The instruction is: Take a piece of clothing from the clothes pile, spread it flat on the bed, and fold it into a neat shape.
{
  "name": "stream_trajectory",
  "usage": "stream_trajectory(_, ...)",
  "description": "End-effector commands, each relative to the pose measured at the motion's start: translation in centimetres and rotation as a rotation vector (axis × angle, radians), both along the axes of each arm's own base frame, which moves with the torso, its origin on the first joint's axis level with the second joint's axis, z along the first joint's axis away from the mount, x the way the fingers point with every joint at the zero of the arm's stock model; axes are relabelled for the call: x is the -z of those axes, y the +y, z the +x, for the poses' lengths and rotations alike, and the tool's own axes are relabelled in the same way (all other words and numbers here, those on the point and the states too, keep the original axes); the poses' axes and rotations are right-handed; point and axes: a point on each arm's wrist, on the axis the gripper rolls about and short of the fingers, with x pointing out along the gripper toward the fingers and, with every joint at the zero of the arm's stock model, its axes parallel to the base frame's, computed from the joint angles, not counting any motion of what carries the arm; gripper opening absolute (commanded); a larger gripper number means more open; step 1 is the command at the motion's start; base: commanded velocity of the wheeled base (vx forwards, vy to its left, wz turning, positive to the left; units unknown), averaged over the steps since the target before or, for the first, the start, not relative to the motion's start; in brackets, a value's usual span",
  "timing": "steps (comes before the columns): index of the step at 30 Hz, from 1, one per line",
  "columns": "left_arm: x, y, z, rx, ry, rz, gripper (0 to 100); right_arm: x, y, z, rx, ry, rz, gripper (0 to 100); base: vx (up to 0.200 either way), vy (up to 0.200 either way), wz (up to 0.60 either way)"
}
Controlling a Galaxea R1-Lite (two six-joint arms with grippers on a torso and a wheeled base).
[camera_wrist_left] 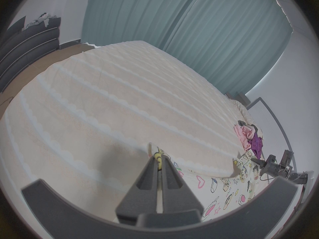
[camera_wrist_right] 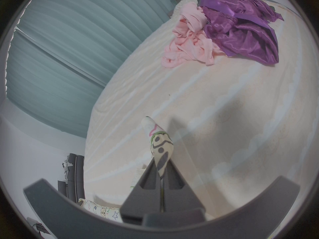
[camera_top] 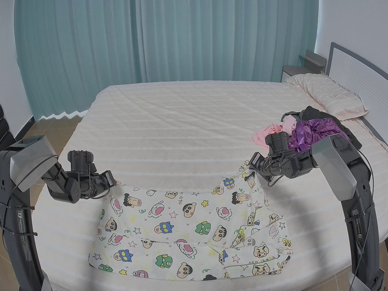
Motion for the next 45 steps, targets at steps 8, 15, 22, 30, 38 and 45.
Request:
stream_trajectory(8,-0.5,0.6,0.5,-0.037,-0.059,-0.028,0,-0.5,-0.1,-0.6,-0.006,-0.086,0.016,0,0.000,0.000,0.00)
stream_trajectory(15,-0.4,0.9,0.1,-0.044,-0.045,-0.031,0,-2.0,-0.6,-1.7,-0.035,-0.078,0.039,0,0.000,0.000,0.00)
stream_trajectory(22,-1.4,0.9,-1.3,-0.033,-0.039,-0.036,0,-4.3,-1.4,-4.2,-0.091,-0.072,0.066,0,0.000,0.000,0.00)
stream_trajectory(30,-2.3,0.8,-2.7,-0.017,-0.041,-0.015,0,-5.1,-2.1,-8.1,-0.183,-0.107,0.062,0,0.000,0.000,0.00)
stream_trajectory(38,-2.6,0.9,-5.8,0.076,-0.009,0.046,0,-5.0,-2.9,-12.4,-0.288,-0.111,0.043,0,0.000,0.000,0.00)
stream_trajectory(45,-1.8,1.3,-8.2,0.133,0.038,0.118,0,-3.4,-3.5,-16.5,-0.403,-0.074,-0.033,0,0.000,0.000,0.00)
